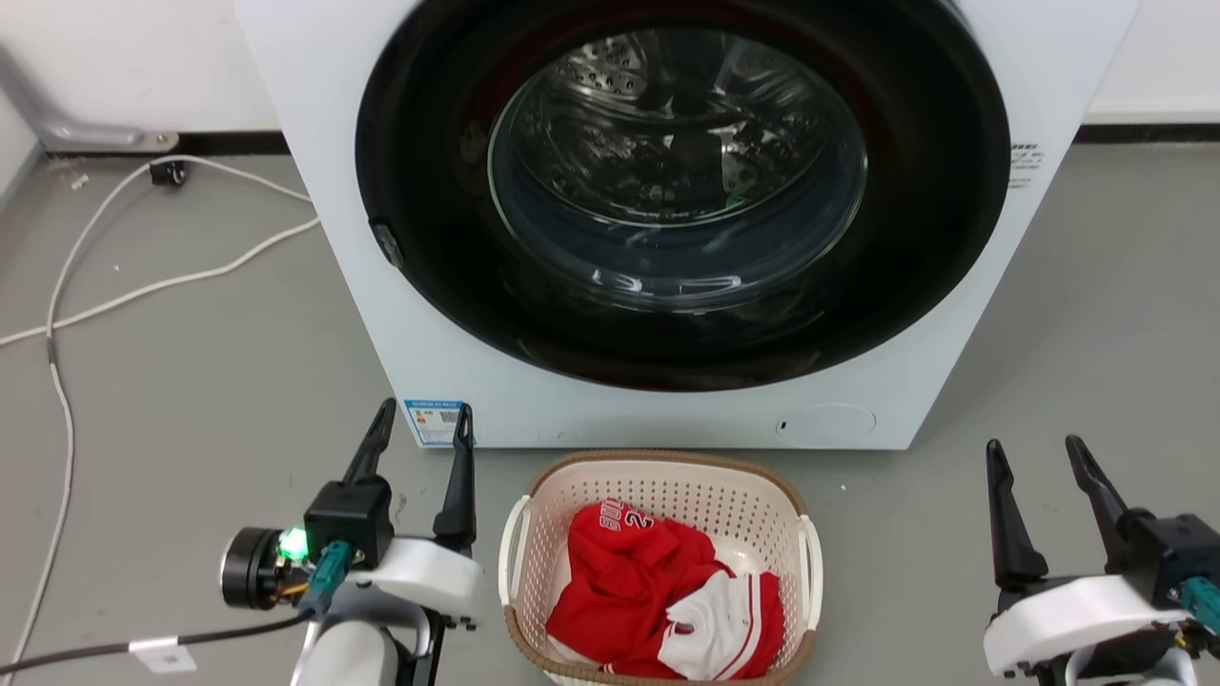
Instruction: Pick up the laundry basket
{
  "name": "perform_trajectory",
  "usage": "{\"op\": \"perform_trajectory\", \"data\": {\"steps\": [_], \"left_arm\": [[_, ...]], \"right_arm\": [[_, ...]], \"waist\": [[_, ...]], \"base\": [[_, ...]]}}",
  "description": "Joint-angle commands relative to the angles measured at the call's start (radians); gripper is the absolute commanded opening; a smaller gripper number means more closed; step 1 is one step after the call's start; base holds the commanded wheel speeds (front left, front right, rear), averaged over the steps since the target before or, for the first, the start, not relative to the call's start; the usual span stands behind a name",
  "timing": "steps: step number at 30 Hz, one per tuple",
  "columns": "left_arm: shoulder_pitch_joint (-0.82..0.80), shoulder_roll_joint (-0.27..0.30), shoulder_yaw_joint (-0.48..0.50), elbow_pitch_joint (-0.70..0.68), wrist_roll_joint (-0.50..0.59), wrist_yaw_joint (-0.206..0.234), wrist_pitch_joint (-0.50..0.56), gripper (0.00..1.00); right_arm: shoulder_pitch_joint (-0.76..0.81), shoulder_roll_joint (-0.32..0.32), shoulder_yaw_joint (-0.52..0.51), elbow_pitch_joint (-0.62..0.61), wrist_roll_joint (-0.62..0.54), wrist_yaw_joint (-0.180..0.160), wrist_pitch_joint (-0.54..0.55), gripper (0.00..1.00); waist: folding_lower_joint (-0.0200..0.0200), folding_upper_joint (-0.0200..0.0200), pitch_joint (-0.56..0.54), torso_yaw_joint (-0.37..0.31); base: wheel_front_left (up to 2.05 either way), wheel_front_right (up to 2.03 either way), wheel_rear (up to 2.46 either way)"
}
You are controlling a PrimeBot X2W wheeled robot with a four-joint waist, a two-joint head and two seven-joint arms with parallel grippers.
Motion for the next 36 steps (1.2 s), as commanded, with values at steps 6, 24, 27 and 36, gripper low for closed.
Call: {"op": "perform_trajectory", "data": {"steps": [6,24,27,36], "left_arm": [[-0.076,0.008,0.012,0.06,-0.012,-0.011,-0.003,1.0],[-0.454,0.068,0.013,0.458,-0.12,-0.112,0.146,1.0],[-0.522,0.08,-0.006,0.533,-0.138,-0.124,0.184,1.0],[-0.684,0.119,-0.121,0.695,-0.269,-0.133,0.335,1.0]], "right_arm": [[-0.072,0.004,-0.002,0.051,0.03,-0.001,0.018,1.0],[-0.46,0.003,0.076,0.449,0.119,-0.001,0.176,1.0],[-0.534,0.004,0.1,0.527,0.138,-0.001,0.212,1.0],[-0.726,0.004,0.212,0.758,0.242,-0.001,0.323,1.0]], "waist": [[0.0,0.0,0.068,-0.013],[0.0,0.0,0.406,-0.059],[0.0,0.0,0.462,-0.067],[0.0,0.0,0.591,-0.096]], "base": [[0.0,0.0,0.0],[0.0,0.0,0.0],[0.0,0.0,0.0],[0.0,0.0,0.0]]}}
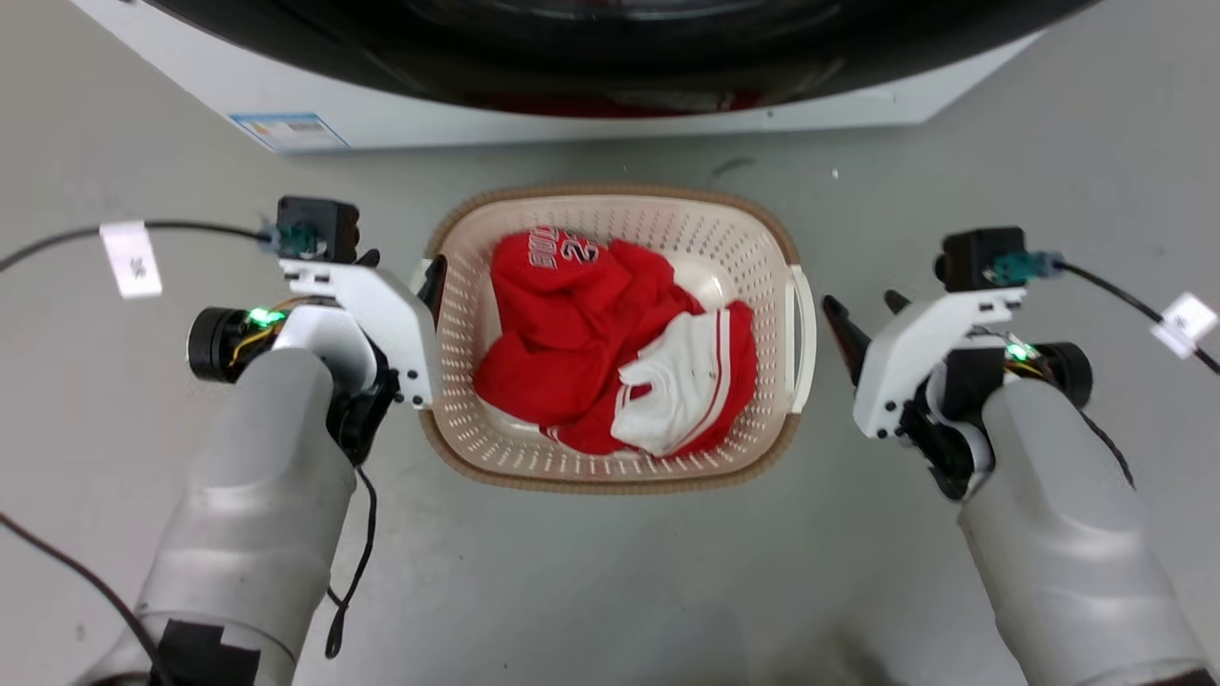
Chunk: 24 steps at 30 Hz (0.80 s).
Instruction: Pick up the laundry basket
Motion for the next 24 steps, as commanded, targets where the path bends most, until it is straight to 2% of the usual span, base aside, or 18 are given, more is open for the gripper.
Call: {"op": "perform_trajectory", "data": {"steps": [1,11,19,24], "left_arm": [[-0.019,0.013,-0.019,0.011,-0.025,-0.001,0.023,1.0],[-0.111,0.107,-0.178,0.045,-0.214,-0.001,0.219,1.0],[-0.172,0.149,-0.25,0.079,-0.268,0.0,0.241,1.0],[-0.216,0.14,-0.282,0.108,-0.285,0.0,0.225,1.0]], "right_arm": [[-0.031,0.002,0.016,0.025,0.023,0.0,0.01,1.0],[-0.186,0.002,0.166,0.211,0.16,0.0,0.065,1.0],[-0.28,0.003,0.275,0.299,0.261,0.0,0.06,1.0],[-0.33,0.002,0.327,0.335,0.315,0.0,0.04,1.0]], "waist": [[-0.0002,0.0,0.04,-0.018],[-0.0002,0.0,0.153,-0.049],[-0.0002,0.0,0.236,-0.054],[-0.0002,0.0,0.278,-0.048]], "base": [[0.0,0.0,0.0],[0.0,0.0,0.0],[0.0,0.0,0.0],[0.0,0.0,0.0]]}}
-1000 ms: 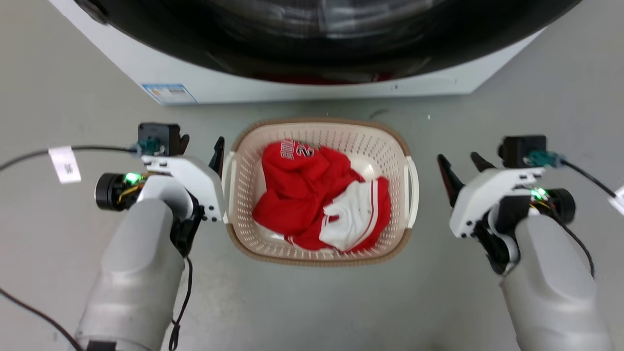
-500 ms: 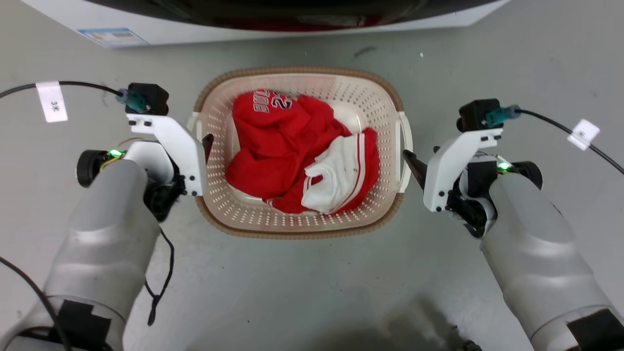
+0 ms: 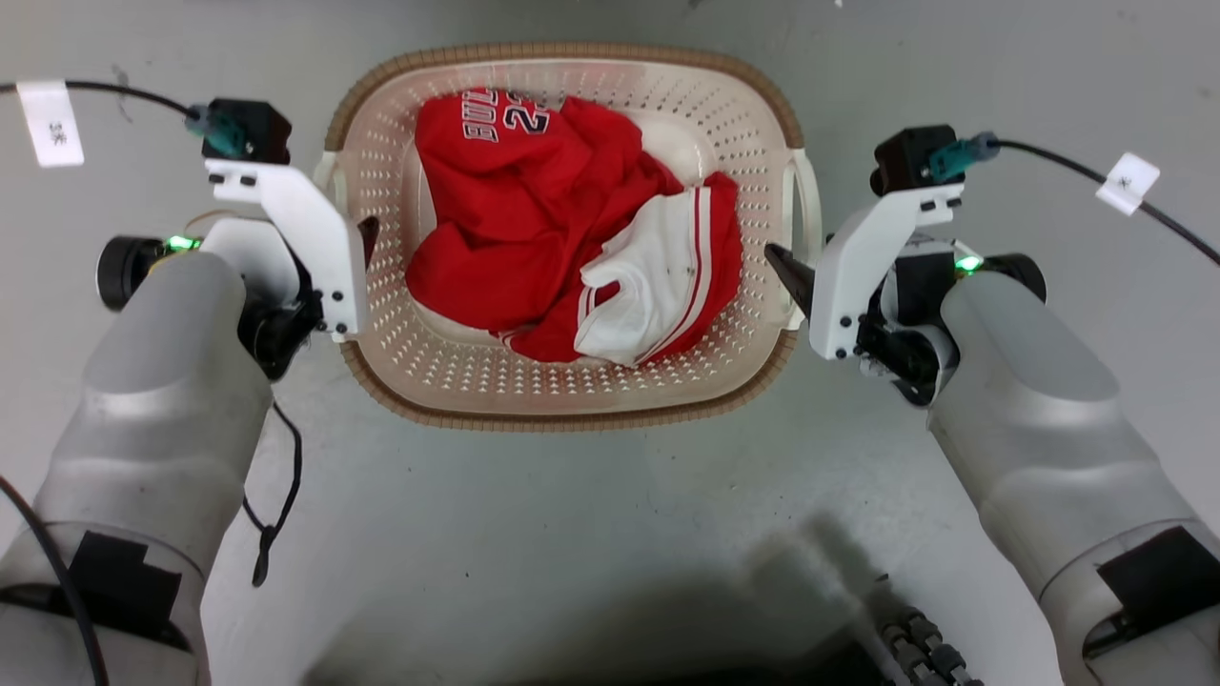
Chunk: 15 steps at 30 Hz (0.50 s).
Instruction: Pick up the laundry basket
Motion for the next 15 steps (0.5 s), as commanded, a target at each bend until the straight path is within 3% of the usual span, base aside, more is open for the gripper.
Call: {"op": "perform_trajectory", "data": {"steps": [1,10,11,12,13,14,15], "left_arm": [[-0.019,-0.003,-0.007,0.012,-0.006,0.001,-0.009,1.0],[-0.059,-0.027,-0.049,0.067,-0.034,0.001,-0.02,1.0],[-0.062,-0.032,-0.053,0.075,-0.038,0.001,-0.016,1.0],[-0.067,-0.034,-0.057,0.081,-0.041,0.001,-0.019,0.6],[-0.071,-0.037,-0.059,0.086,-0.049,0.001,-0.02,0.2],[-0.071,-0.04,-0.062,0.09,-0.054,0.001,-0.014,0.0],[-0.073,-0.04,-0.067,0.092,-0.058,0.001,-0.015,0.0]], "right_arm": [[-0.021,0.002,0.015,0.011,0.019,-0.001,-0.007,1.0],[-0.063,0.002,0.095,0.052,0.089,-0.001,-0.027,1.0],[-0.065,0.002,0.1,0.058,0.101,-0.001,-0.028,0.87],[-0.067,0.002,0.109,0.06,0.109,-0.001,-0.029,0.44],[-0.066,0.002,0.119,0.061,0.118,-0.001,-0.022,0.13],[-0.065,0.002,0.128,0.062,0.13,-0.001,-0.018,0.0],[-0.066,0.002,0.138,0.063,0.138,-0.001,-0.018,0.0]], "waist": [[-0.0001,0.0,0.018,0.005],[-0.0001,0.0,0.044,0.013],[-0.0001,0.0,0.045,0.014],[-0.0001,0.0,0.047,0.015],[-0.0001,0.0,0.047,0.016],[-0.0001,0.0,0.047,0.017],[-0.0001,0.0,0.047,0.017]], "base": [[0.0,0.0,0.0],[0.0,0.0,0.0],[0.0,0.0,0.0],[0.0,0.0,0.0],[0.0,0.0,0.0],[0.0,0.0,0.0],[0.0,0.0,0.0]]}}
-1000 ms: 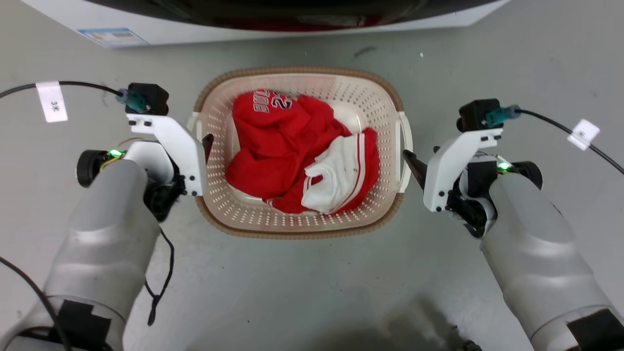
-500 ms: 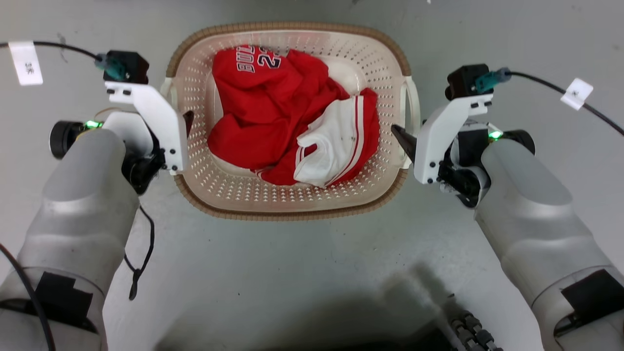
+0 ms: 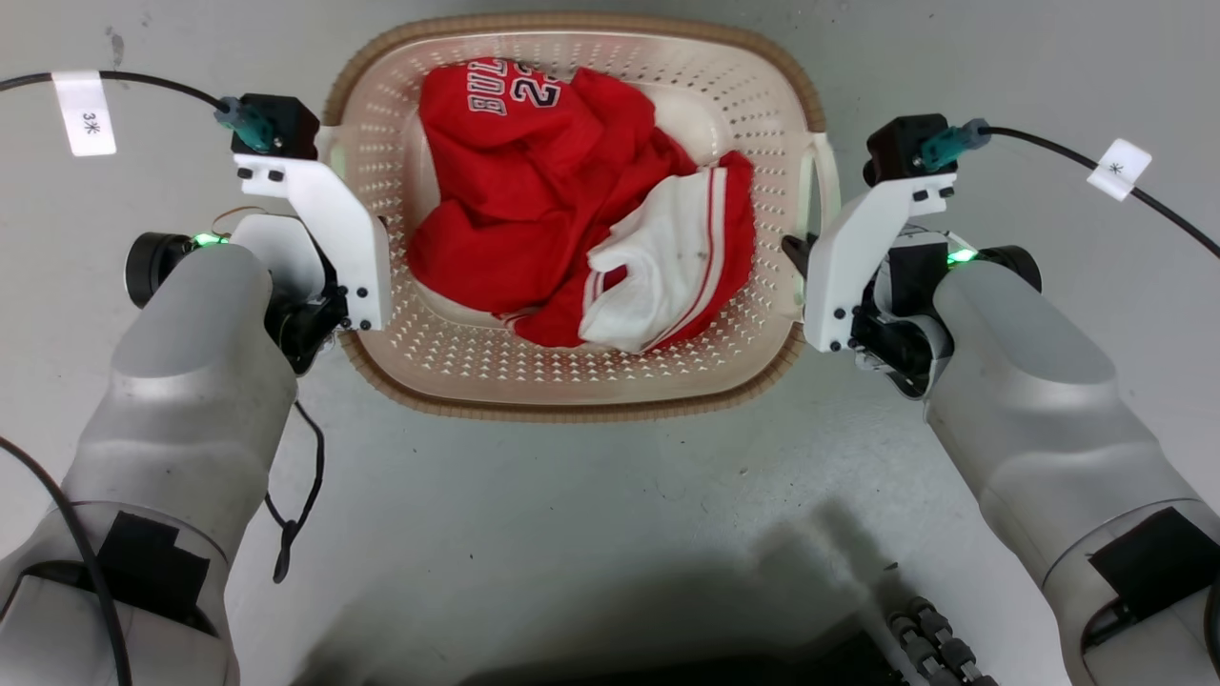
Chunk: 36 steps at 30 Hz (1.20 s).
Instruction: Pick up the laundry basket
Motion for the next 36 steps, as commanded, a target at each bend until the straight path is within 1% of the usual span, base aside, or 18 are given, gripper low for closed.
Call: {"op": "perform_trajectory", "data": {"steps": [1,7,14,20,24,31,36], "left_arm": [[-0.021,0.003,-0.001,0.002,-0.006,0.001,-0.003,0.0],[-0.005,-0.005,-0.027,0.01,-0.043,0.001,0.013,0.0],[0.025,-0.007,-0.059,0.011,-0.095,0.001,0.066,0.0],[0.074,-0.032,-0.089,0.01,-0.164,0.0,0.165,0.0],[0.115,-0.046,-0.101,0.004,-0.211,-0.001,0.227,0.0],[0.18,-0.06,-0.12,-0.008,-0.283,-0.002,0.327,0.0],[0.217,-0.063,-0.132,-0.011,-0.323,-0.004,0.381,0.0]], "right_arm": [[-0.012,0.003,0.006,0.003,0.009,0.001,-0.003,0.0],[-0.01,0.004,0.05,0.012,0.048,0.002,-0.01,0.0],[0.001,0.006,0.093,0.024,0.095,0.003,0.007,0.0],[0.033,0.008,0.14,0.026,0.146,0.006,0.08,0.0],[0.064,0.012,0.164,0.032,0.178,0.006,0.154,0.0],[0.105,0.014,0.19,0.05,0.226,0.006,0.269,0.0],[0.132,0.015,0.201,0.062,0.25,0.006,0.33,0.0]], "waist": [[-0.0001,0.0,-0.001,0.0],[-0.0001,0.0,-0.018,0.001],[-0.0001,0.0,-0.072,0.004],[-0.0001,0.0,-0.185,0.015],[-0.0001,0.0,-0.272,0.021],[-0.0001,0.0,-0.419,0.028],[-0.0001,0.0,-0.521,0.032]], "base": [[0.0,0.0,0.0],[0.0,0.0,0.0],[0.0,0.0,0.0],[0.0,0.0,0.0],[0.0,0.0,0.0],[0.0,0.0,0.0],[0.0,0.0,0.0]]}}
